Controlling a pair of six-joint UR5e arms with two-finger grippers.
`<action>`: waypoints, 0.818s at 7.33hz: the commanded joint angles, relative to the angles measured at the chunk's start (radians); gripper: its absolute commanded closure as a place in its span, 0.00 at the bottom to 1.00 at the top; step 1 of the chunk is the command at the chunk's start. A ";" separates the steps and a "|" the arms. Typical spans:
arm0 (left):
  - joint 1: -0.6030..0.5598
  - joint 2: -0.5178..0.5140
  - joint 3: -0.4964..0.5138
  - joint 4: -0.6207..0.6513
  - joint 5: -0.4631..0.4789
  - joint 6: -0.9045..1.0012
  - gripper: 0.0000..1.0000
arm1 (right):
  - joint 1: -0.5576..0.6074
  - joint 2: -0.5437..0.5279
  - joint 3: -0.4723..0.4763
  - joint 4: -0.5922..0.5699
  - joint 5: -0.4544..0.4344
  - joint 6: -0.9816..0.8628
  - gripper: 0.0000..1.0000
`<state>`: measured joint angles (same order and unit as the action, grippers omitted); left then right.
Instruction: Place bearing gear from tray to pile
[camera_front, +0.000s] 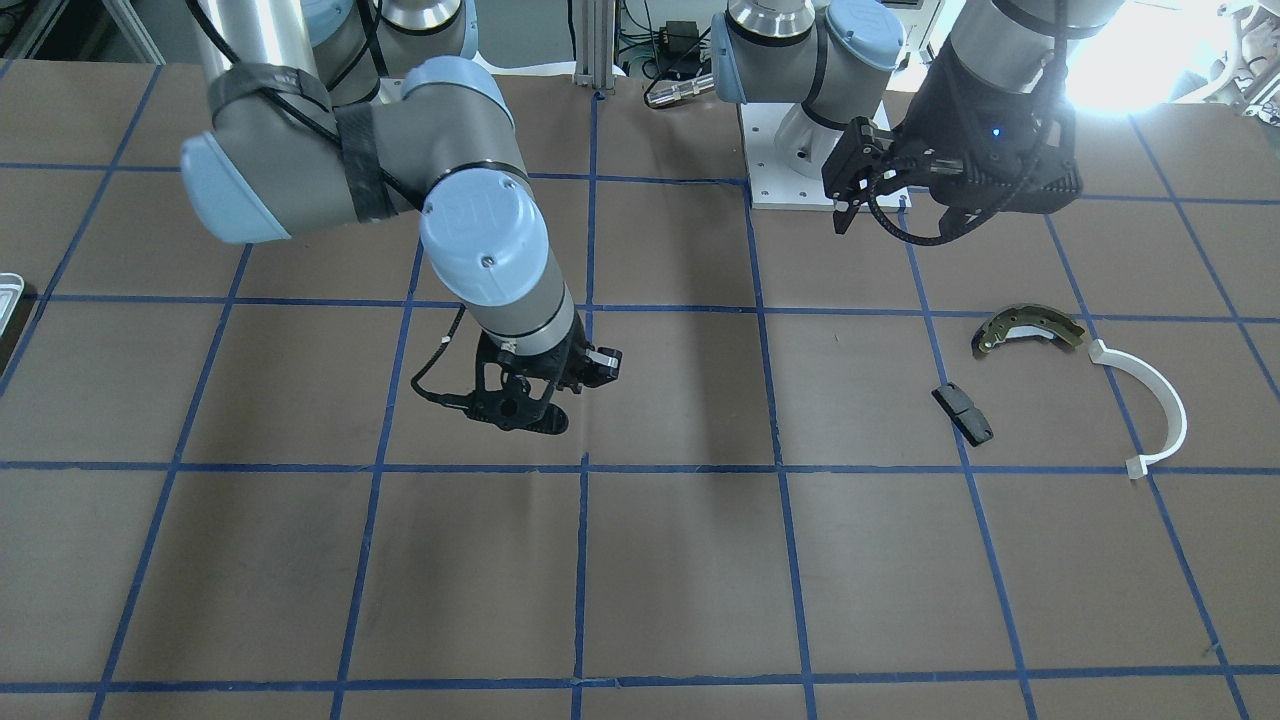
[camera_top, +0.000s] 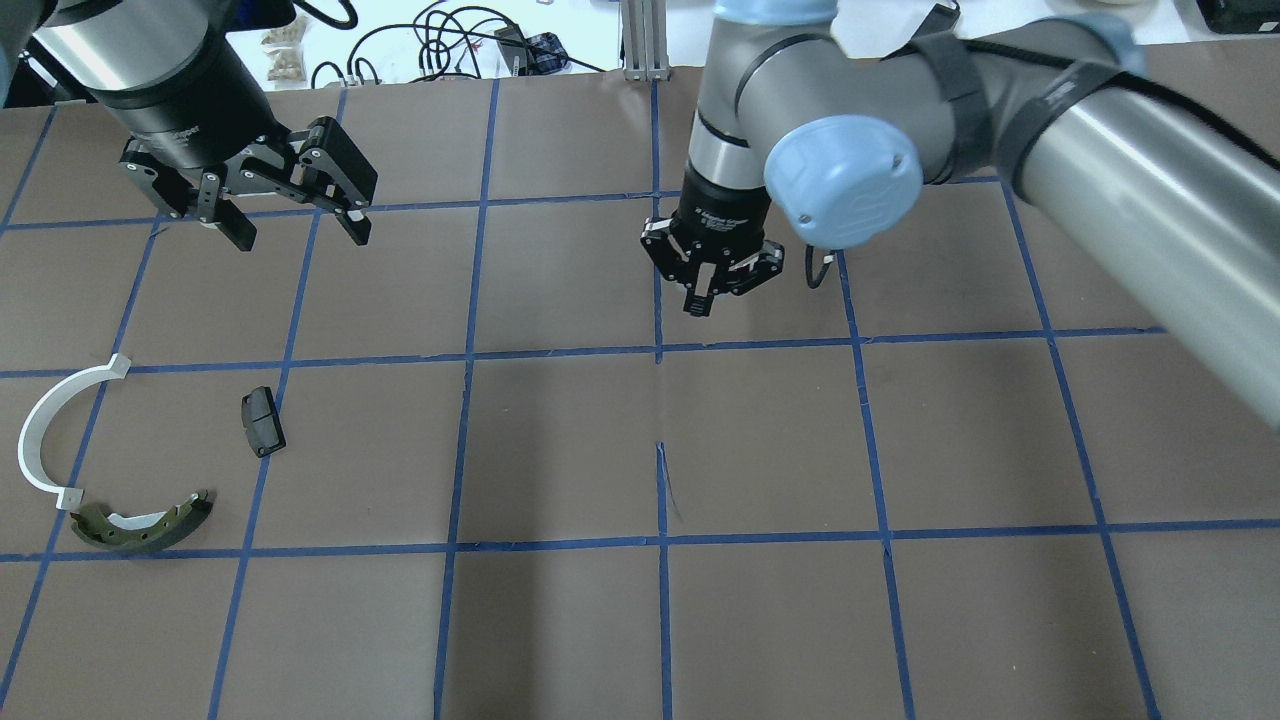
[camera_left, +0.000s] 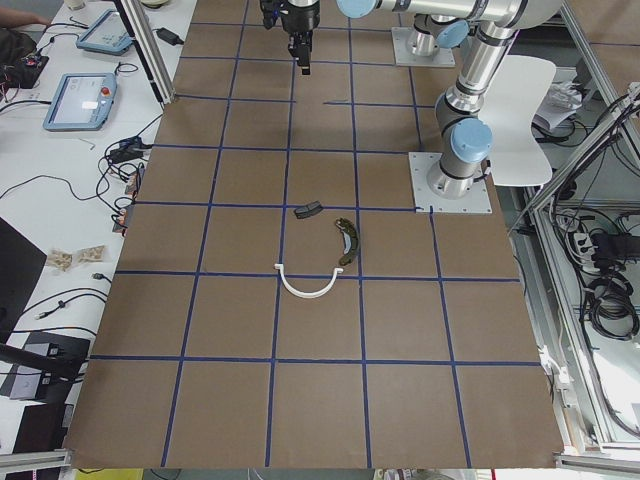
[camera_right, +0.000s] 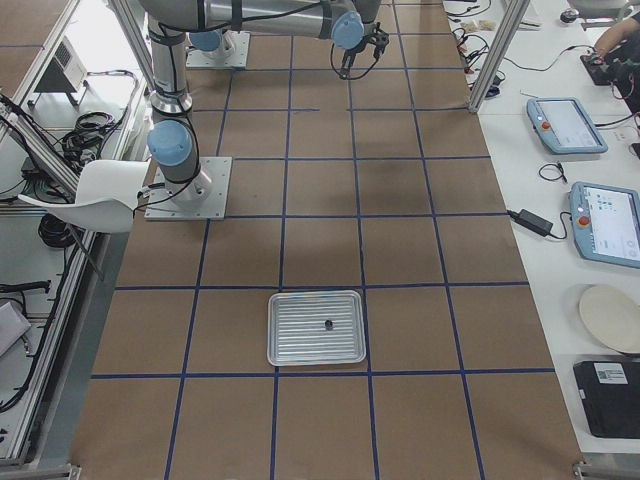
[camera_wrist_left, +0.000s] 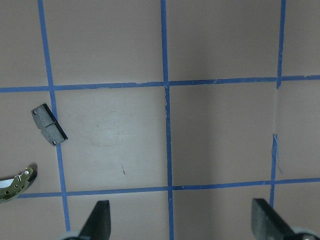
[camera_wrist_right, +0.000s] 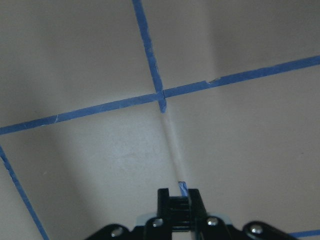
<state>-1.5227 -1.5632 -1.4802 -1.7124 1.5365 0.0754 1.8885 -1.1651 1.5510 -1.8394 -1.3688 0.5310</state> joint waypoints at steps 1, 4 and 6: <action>0.001 0.000 0.000 -0.001 0.001 0.001 0.00 | 0.038 0.085 0.012 -0.108 0.056 0.033 1.00; -0.002 0.000 -0.002 -0.001 0.001 0.001 0.00 | 0.037 0.068 -0.003 -0.104 0.037 0.035 0.00; -0.002 0.000 -0.002 -0.001 0.001 0.000 0.00 | -0.035 -0.014 -0.008 -0.086 0.033 -0.037 0.00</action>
<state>-1.5239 -1.5631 -1.4817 -1.7135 1.5370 0.0764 1.8993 -1.1269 1.5452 -1.9362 -1.3326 0.5432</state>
